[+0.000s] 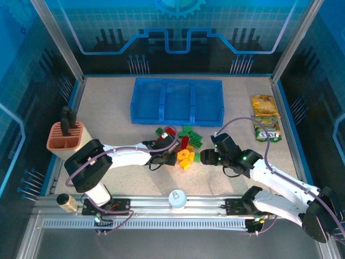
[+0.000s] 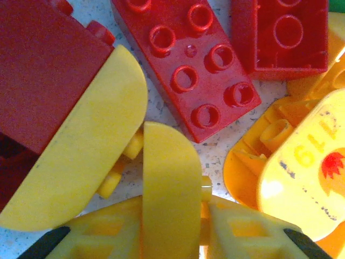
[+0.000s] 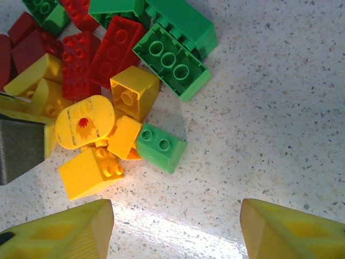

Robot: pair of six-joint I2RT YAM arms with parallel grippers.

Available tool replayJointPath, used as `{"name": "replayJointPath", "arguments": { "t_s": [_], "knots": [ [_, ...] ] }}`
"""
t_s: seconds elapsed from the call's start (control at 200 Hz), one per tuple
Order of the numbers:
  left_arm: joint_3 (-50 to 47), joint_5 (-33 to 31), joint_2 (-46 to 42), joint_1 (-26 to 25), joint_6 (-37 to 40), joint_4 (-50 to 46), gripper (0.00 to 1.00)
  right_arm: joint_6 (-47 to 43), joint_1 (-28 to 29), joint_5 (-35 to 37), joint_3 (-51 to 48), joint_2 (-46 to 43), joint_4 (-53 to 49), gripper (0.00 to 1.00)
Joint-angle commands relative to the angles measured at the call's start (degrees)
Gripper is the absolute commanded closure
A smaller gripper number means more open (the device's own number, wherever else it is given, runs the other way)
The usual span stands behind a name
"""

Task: Sort the legos into containers by color
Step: Pick up the lego from the center of the table, then place the lego in the container.

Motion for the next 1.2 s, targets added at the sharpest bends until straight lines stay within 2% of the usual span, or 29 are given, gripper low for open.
{"name": "replayJointPath", "arguments": {
  "t_s": [0.0, 0.14, 0.345, 0.545, 0.73, 0.88, 1.015, 1.196],
  "knots": [
    [1.4, -0.6, 0.7, -1.1, 0.6, -1.9, 0.75, -0.3, 0.5, 1.2, 1.9, 0.9, 0.5, 0.35],
    [2.1, -1.2, -1.5, -2.0, 0.0, -4.2, 0.81, -0.5, 0.5, 1.7, 2.1, 1.3, 0.7, 0.36],
    [0.7, -2.9, -12.0, -2.1, -0.6, -5.6, 0.83, -0.4, 0.5, 1.9, 1.2, 1.3, 1.2, 0.37],
    [3.0, -3.6, -19.0, 0.4, 1.6, -9.1, 0.83, -0.2, 0.3, 1.1, 0.6, 2.0, 2.2, 0.37],
    [3.8, -0.1, -23.3, 8.7, 3.3, -9.8, 0.83, -0.8, 0.3, -0.3, 1.0, 3.5, 3.1, 0.37],
    [6.3, 3.2, -22.8, 17.3, 4.7, -8.9, 0.84, -1.0, 0.3, -2.0, 1.2, 5.4, 3.9, 0.36],
    [12.4, 5.6, -16.0, 25.1, 6.4, -9.0, 0.85, -1.1, 0.5, -3.9, 1.2, 7.2, 5.1, 0.36],
    [23.1, 7.0, -3.2, 31.2, 8.0, -9.9, 0.86, -1.2, 1.1, -4.8, 1.6, 8.5, 5.0, 0.37]
  ]
}}
